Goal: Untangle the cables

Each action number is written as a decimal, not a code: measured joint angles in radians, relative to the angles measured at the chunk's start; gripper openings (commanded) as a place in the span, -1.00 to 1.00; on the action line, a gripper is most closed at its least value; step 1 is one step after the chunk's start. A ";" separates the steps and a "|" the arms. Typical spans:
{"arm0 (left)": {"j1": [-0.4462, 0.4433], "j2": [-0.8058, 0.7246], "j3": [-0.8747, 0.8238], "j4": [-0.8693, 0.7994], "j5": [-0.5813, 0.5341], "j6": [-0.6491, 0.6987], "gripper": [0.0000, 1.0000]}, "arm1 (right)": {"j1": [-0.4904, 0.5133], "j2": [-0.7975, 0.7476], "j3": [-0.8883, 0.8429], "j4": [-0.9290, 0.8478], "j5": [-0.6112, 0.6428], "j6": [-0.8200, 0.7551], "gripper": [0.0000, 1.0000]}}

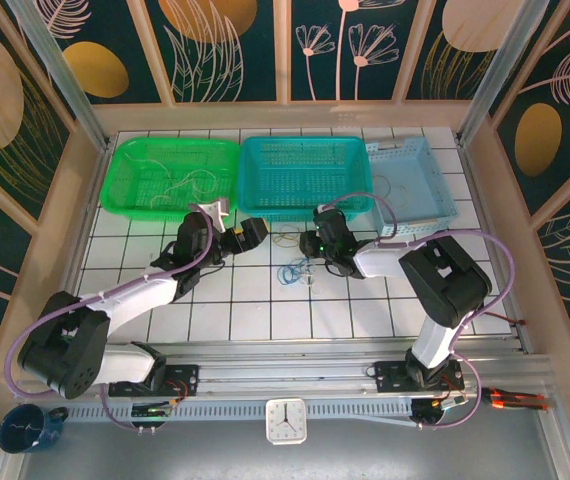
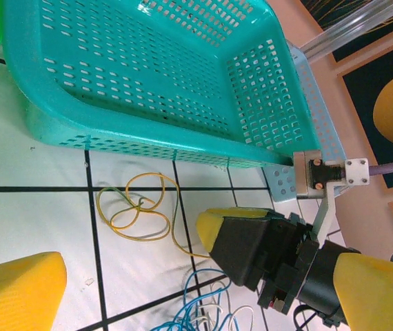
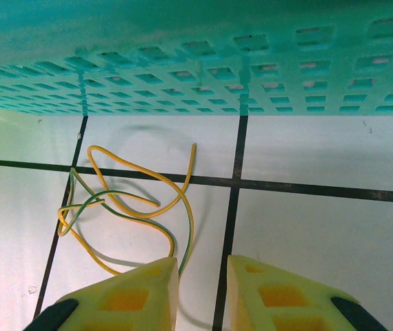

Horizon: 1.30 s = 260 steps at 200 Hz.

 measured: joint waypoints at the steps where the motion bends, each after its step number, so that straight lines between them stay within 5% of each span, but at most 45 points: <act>1: 0.000 0.000 0.000 0.000 0.000 0.000 0.98 | 0.000 0.000 0.000 0.000 0.000 0.000 -0.45; 18: 0.000 -0.002 0.000 0.001 0.000 0.000 0.98 | 0.001 0.000 0.000 0.000 0.000 0.000 -0.48; 47: 0.000 -0.002 0.000 0.003 0.000 0.000 0.98 | 0.007 0.000 0.000 0.000 0.000 0.005 -1.00; 204: 0.000 -0.002 0.000 0.017 0.004 0.005 0.98 | 0.014 -0.199 0.066 -0.218 -0.001 -0.019 -1.00; 260: 0.000 -0.002 -0.036 0.086 0.035 0.110 0.98 | 0.014 -0.274 0.174 -0.301 -0.034 -0.047 -1.00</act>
